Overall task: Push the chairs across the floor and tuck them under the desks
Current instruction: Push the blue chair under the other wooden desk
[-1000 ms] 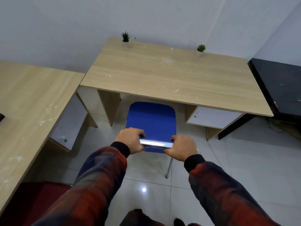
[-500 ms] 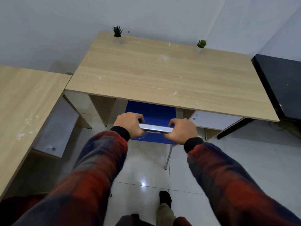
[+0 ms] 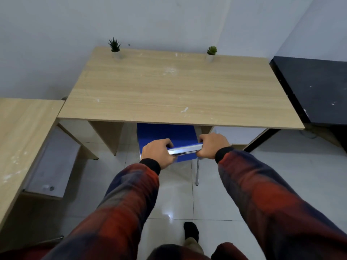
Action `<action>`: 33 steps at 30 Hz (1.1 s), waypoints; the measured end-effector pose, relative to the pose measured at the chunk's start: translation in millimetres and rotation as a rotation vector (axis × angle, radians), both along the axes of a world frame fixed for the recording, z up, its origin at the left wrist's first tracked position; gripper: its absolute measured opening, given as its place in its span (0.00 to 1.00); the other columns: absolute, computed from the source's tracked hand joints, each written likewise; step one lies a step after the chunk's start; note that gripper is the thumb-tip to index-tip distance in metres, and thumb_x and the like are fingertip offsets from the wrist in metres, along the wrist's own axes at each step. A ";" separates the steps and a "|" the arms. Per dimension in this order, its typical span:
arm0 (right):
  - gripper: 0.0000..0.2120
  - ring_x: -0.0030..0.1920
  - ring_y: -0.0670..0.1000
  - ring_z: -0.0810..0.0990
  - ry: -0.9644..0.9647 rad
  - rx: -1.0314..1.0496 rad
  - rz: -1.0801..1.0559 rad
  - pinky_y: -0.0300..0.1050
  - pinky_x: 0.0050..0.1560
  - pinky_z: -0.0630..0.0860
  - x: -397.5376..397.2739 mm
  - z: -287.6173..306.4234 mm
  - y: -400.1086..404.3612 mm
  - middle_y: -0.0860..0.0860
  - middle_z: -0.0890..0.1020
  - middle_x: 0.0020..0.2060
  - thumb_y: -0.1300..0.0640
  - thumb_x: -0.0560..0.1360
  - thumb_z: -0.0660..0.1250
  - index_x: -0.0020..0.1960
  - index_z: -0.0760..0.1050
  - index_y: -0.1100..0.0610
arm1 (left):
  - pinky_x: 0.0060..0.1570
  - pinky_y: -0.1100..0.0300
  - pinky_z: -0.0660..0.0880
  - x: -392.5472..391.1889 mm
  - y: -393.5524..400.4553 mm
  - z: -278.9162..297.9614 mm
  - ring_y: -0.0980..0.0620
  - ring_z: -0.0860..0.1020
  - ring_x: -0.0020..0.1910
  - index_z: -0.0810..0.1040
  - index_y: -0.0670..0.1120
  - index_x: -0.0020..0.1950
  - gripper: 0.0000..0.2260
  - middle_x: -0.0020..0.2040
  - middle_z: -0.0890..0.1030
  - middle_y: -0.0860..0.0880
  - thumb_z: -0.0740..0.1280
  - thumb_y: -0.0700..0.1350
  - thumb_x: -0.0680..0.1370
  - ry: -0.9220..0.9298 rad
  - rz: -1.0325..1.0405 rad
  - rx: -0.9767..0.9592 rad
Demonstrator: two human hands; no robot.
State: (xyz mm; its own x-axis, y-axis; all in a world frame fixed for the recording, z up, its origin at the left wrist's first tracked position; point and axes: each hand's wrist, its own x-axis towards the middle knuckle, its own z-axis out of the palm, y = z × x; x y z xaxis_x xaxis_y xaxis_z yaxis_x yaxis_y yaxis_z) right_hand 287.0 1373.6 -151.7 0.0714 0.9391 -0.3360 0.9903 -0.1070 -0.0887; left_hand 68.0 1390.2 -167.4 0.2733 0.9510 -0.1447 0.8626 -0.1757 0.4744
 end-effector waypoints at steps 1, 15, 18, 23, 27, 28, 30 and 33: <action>0.17 0.40 0.53 0.78 0.009 0.004 -0.008 0.44 0.43 0.75 -5.3 -1.2 -2.5 0.48 0.80 0.39 0.44 0.66 0.70 0.52 0.76 0.49 | 0.42 0.59 0.70 -5.1 -0.5 -1.7 0.52 0.78 0.46 0.79 0.58 0.48 0.16 0.44 0.81 0.59 0.72 0.63 0.66 0.003 -0.002 -0.022; 0.21 0.44 0.52 0.80 -0.009 0.164 -0.032 0.43 0.40 0.69 -18.7 -15.1 -102.9 0.46 0.83 0.42 0.34 0.67 0.69 0.52 0.76 0.46 | 0.46 0.56 0.78 -16.8 -75.7 -6.7 0.49 0.81 0.46 0.77 0.54 0.63 0.22 0.49 0.84 0.53 0.66 0.62 0.73 0.305 -0.167 0.011; 0.21 0.42 0.51 0.79 -0.009 0.155 -0.022 0.43 0.40 0.68 -15.2 -11.9 -100.1 0.46 0.83 0.42 0.35 0.68 0.70 0.54 0.77 0.46 | 0.43 0.57 0.77 -14.2 -79.1 -8.3 0.49 0.80 0.44 0.79 0.54 0.60 0.19 0.46 0.83 0.52 0.65 0.61 0.74 0.308 -0.161 0.016; 0.20 0.41 0.51 0.79 0.000 0.151 0.026 0.43 0.41 0.73 -11.3 -13.6 -77.5 0.46 0.82 0.41 0.37 0.67 0.70 0.54 0.78 0.47 | 0.43 0.56 0.74 -12.7 -70.7 -6.7 0.45 0.80 0.46 0.79 0.53 0.58 0.20 0.47 0.83 0.50 0.64 0.64 0.74 0.318 -0.121 0.015; 0.20 0.40 0.51 0.79 0.007 0.148 0.059 0.42 0.40 0.73 -2.2 -12.1 -51.6 0.46 0.82 0.39 0.38 0.66 0.71 0.52 0.77 0.48 | 0.43 0.56 0.74 -6.7 -50.2 -3.9 0.46 0.80 0.46 0.80 0.54 0.58 0.21 0.47 0.84 0.51 0.65 0.65 0.72 0.298 -0.107 0.026; 0.20 0.39 0.51 0.79 0.010 0.150 0.069 0.42 0.39 0.72 1.7 -12.3 -46.4 0.46 0.82 0.38 0.37 0.66 0.71 0.51 0.77 0.48 | 0.43 0.56 0.75 -4.7 -44.8 -4.0 0.46 0.80 0.46 0.80 0.55 0.58 0.22 0.47 0.84 0.52 0.65 0.66 0.72 0.297 -0.109 0.032; 0.21 0.39 0.51 0.79 0.014 0.161 0.059 0.42 0.39 0.72 9.0 -14.0 -40.2 0.46 0.81 0.37 0.34 0.66 0.70 0.49 0.77 0.48 | 0.43 0.56 0.76 0.1 -36.4 -3.7 0.47 0.80 0.45 0.81 0.56 0.57 0.22 0.46 0.84 0.53 0.65 0.68 0.71 0.268 -0.115 0.031; 0.24 0.39 0.51 0.80 0.032 0.177 0.035 0.43 0.40 0.75 12.5 -12.6 -29.1 0.46 0.81 0.35 0.29 0.65 0.69 0.47 0.76 0.48 | 0.41 0.57 0.75 4.0 -17.9 0.4 0.47 0.80 0.42 0.83 0.57 0.54 0.23 0.43 0.84 0.52 0.65 0.71 0.69 0.238 -0.192 0.047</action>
State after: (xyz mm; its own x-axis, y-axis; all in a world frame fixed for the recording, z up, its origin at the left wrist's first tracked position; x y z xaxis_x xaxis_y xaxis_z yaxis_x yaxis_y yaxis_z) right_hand 299.5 1344.5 -164.3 0.0298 0.9855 -0.1673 0.9896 -0.0527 -0.1341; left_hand 72.0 1372.3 -167.0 0.4119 0.8926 -0.1832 0.8975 -0.3628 0.2507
